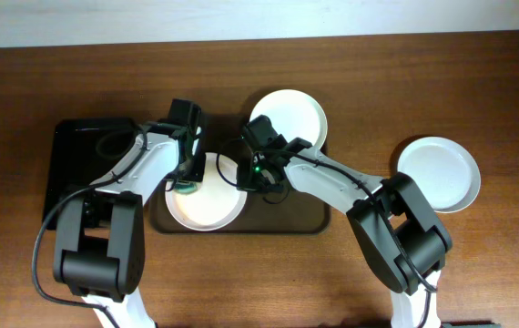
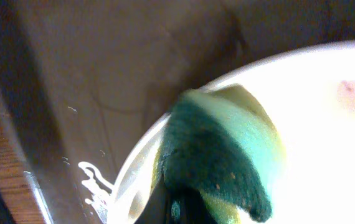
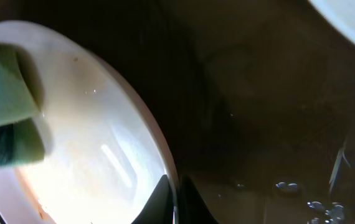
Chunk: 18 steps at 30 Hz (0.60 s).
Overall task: Clean dirty plates on tray and stack at the side
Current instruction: 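Scrub the dragged plate with the sponge in the left gripper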
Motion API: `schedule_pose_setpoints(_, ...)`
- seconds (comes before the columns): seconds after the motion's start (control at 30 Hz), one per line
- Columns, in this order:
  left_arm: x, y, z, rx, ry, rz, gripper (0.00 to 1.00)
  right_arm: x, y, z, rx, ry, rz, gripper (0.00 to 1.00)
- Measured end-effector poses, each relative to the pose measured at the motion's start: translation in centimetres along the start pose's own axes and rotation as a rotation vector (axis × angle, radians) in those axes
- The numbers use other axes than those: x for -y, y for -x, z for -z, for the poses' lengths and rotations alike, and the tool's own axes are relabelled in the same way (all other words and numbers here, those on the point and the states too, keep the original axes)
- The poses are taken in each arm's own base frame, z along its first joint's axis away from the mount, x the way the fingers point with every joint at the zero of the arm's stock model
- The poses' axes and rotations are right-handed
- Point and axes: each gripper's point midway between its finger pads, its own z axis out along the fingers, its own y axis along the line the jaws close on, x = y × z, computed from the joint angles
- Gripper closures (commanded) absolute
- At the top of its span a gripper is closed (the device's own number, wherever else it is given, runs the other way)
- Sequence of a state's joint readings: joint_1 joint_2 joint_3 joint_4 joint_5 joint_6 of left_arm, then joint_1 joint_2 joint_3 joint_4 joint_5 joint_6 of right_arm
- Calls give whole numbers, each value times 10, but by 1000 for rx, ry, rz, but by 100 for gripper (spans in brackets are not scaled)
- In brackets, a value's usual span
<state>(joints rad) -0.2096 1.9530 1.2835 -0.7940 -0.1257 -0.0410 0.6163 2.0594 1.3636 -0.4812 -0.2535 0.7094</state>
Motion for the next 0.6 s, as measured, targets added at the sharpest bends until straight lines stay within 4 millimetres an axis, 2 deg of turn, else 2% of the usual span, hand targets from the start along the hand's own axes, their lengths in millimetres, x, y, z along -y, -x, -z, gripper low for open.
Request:
schedule_pose_setpoints(0.13,22,-17,3,-56,-183,-181,99,1,-1,0,-3,-3,6,96)
schedule_pose_setpoints(0.2,42,-23,8,-58,-315,-265,99,1,-1,0,-3,-4,7,96)
schedule_pose_setpoints(0.3,66,-27,14,-37,-461,-332,99,1,-1,0,-3,-4,8,96)
schedule_pose_setpoints(0.37,75,-25,15,-15,-511,-354,99,1,0,0,-3,-4,6,96)
schedule_pose_setpoints(0.5,81,-7,13,65,-530,-347,99,4,3,1,7,-10,-3,96)
schedule_pose_setpoints(0.6,71,18,8,133,-441,-236,99,7,8,2,23,-15,-13,96)
